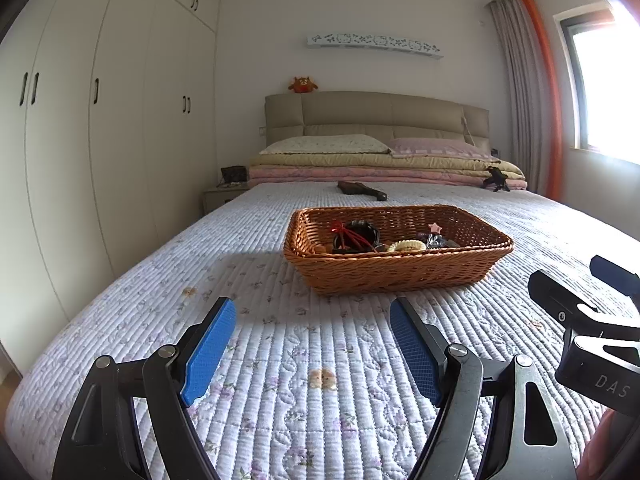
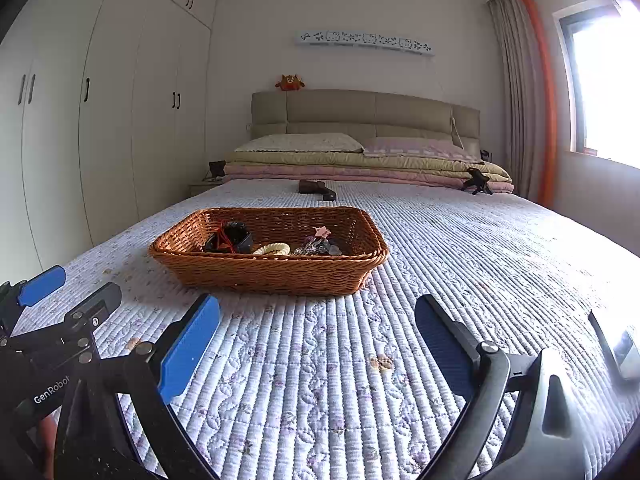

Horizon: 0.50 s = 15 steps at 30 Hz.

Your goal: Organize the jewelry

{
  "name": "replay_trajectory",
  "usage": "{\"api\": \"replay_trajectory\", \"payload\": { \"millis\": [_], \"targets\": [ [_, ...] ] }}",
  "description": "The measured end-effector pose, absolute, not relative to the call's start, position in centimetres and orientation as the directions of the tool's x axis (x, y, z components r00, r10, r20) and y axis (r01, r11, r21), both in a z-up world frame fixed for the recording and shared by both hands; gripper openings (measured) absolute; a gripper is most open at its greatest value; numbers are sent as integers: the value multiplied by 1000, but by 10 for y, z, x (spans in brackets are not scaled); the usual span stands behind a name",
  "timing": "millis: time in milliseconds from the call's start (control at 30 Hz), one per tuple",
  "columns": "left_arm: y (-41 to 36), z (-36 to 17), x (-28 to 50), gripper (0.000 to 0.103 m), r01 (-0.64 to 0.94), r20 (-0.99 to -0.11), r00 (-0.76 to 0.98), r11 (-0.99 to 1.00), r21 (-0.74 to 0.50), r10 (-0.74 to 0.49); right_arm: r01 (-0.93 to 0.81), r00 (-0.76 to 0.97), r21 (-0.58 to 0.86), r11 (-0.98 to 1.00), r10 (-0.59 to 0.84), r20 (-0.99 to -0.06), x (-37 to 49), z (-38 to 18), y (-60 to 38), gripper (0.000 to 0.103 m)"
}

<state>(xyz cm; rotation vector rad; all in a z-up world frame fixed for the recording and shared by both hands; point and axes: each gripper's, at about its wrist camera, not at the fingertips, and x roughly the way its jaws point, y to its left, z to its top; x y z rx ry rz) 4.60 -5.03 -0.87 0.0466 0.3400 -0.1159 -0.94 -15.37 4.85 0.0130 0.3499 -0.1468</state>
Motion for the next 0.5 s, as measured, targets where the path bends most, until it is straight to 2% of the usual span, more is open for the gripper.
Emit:
{"api": "replay_trajectory", "payload": {
  "millis": [500],
  "targets": [
    [-51,-8,46,80,115,-333,938,993,26,-100,146,929,-12,989,-141,-342,-9,48,-154,99]
  ]
}}
